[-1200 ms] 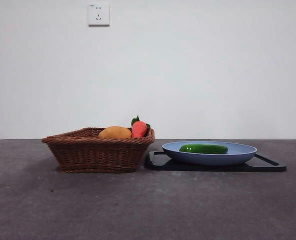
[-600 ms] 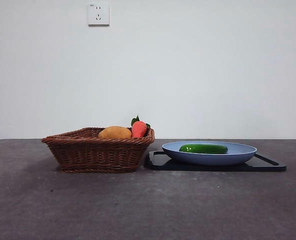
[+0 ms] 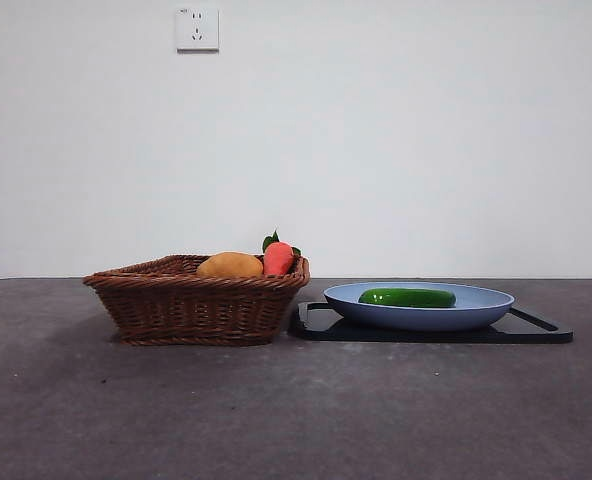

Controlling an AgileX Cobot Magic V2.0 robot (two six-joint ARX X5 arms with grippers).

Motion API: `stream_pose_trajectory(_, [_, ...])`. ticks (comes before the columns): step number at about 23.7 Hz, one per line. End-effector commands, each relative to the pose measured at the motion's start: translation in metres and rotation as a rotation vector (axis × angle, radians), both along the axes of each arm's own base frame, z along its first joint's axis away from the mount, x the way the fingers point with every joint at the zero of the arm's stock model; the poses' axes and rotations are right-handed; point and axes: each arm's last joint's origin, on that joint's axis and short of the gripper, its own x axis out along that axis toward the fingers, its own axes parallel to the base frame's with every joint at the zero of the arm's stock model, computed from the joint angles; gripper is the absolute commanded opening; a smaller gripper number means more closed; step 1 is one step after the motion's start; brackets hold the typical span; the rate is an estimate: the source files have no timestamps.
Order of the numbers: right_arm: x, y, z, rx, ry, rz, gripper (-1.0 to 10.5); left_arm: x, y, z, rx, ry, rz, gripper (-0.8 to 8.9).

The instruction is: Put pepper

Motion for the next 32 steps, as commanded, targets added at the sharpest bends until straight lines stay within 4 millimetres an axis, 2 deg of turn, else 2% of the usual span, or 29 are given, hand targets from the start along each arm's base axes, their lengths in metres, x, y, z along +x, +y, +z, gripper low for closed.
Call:
stream_pose_trajectory(1, [0.002,-0.001,0.006,-0.016,-0.075,0.016,0.1,0.0,0.0,-0.003,-0.007,0.001,-0.003,0.08])
stream_pose_trajectory(5, [-0.007,-0.018,0.022,0.062,-0.421,-0.126,0.1,0.0,0.0,-0.003,-0.007,0.001,-0.003,0.08])
stream_pose_trajectory(7, [-0.015,-0.025,0.014,0.099,-0.545,-0.196,0.1,0.0,0.0,-0.003,-0.007,0.001,-0.004,0.08])
stream_pose_trajectory(9, [-0.02,-0.032,-0.009,0.104,-0.655,-0.263,0.1,0.0,0.0,-0.003,-0.007,0.001,-0.004,0.08])
stream_pose_trajectory(13, [-0.018,-0.038,-0.074,0.119,-0.851,-0.339,0.1,0.0,0.0,-0.003,-0.007,0.001,-0.004,0.08])
stream_pose_trajectory(17, [-0.017,-0.039,-0.124,0.142,-0.911,-0.419,0.1,0.0,0.0,-0.003,-0.007,0.001,-0.004,0.08])
stream_pose_trajectory(23, [-0.017,-0.043,-0.186,0.133,-0.903,-0.545,0.1,0.0,0.0,-0.003,-0.007,0.001,-0.004,0.08])
stream_pose_trajectory(28, [-0.016,-0.043,-0.218,0.127,-0.868,-0.554,0.1,0.0,0.0,-0.003,-0.007,0.001,-0.004,0.08])
stream_pose_trajectory(32, [-0.015,-0.043,-0.231,0.127,-0.846,-0.558,0.1,0.0,0.0,-0.003,-0.007,0.001,-0.004,0.08])
